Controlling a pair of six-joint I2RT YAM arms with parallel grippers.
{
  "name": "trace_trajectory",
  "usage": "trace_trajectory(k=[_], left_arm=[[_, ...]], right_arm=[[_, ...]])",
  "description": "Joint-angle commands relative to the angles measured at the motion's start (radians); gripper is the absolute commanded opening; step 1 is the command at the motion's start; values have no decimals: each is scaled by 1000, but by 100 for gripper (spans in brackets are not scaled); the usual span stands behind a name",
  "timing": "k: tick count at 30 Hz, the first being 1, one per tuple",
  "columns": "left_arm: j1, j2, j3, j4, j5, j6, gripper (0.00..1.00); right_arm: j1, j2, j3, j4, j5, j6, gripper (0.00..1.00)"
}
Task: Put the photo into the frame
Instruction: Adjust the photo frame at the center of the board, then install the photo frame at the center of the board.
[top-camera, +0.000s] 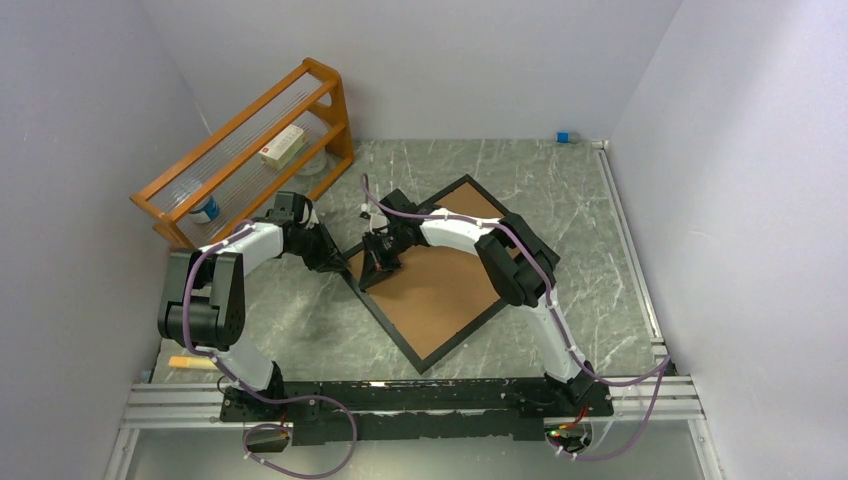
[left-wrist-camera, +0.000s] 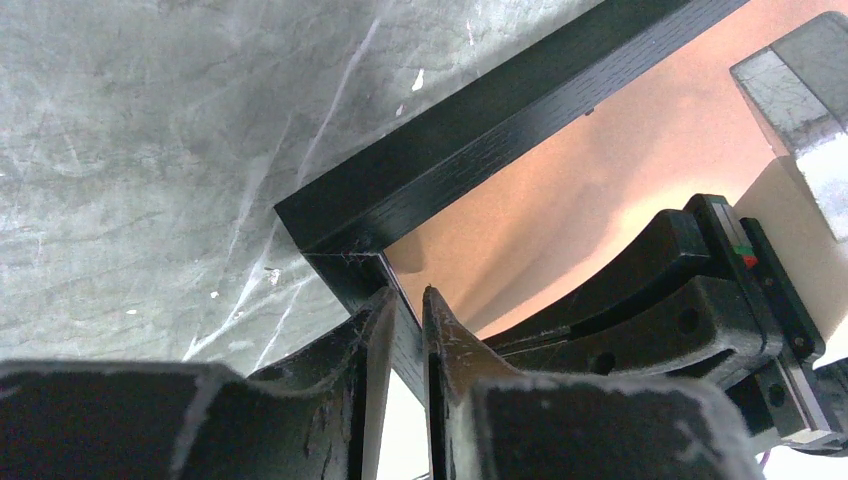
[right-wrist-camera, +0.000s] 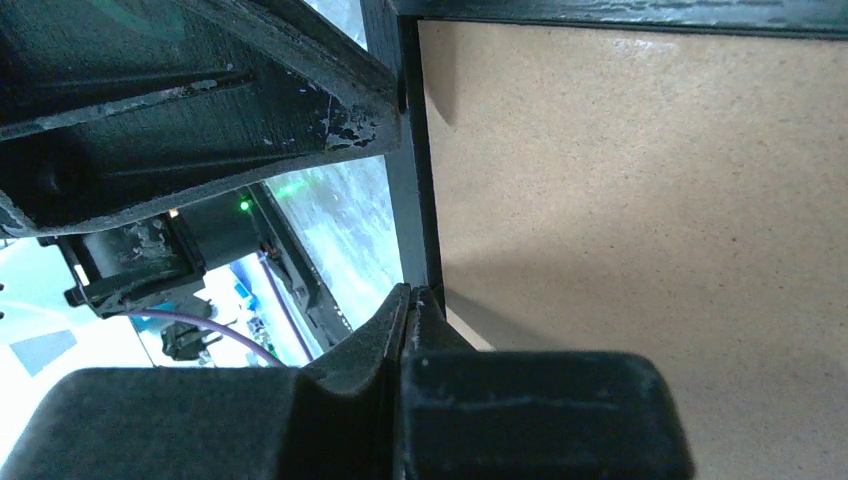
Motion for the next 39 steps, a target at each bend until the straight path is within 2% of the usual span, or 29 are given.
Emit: trace_trajectory(k=[1, 11, 18, 26, 33, 36, 39], left_arm=[[-5, 36, -11, -61, -88, 22, 24], [-5, 34, -14, -57, -87, 18, 24], [-5, 40, -10, -56, -79, 18, 25], [-5, 40, -6, -68, -87, 20, 24], [-5, 34, 0, -51, -47, 32, 27], [-5, 15, 1, -27, 10, 42, 35], [-5, -11, -6, -7, 47, 48, 45]], right_arm=[[-55, 43, -30, -23, 151, -40, 0], [-68, 76, -65, -39, 290, -54, 0], [-84, 106, -28, -104, 378, -76, 0], [-97, 81, -68, -133, 499, -96, 0], [-94, -58, -119, -81, 427, -108, 0], [-90, -181, -189, -5, 307, -107, 0], [-82, -289, -270, 75, 159, -98, 7]])
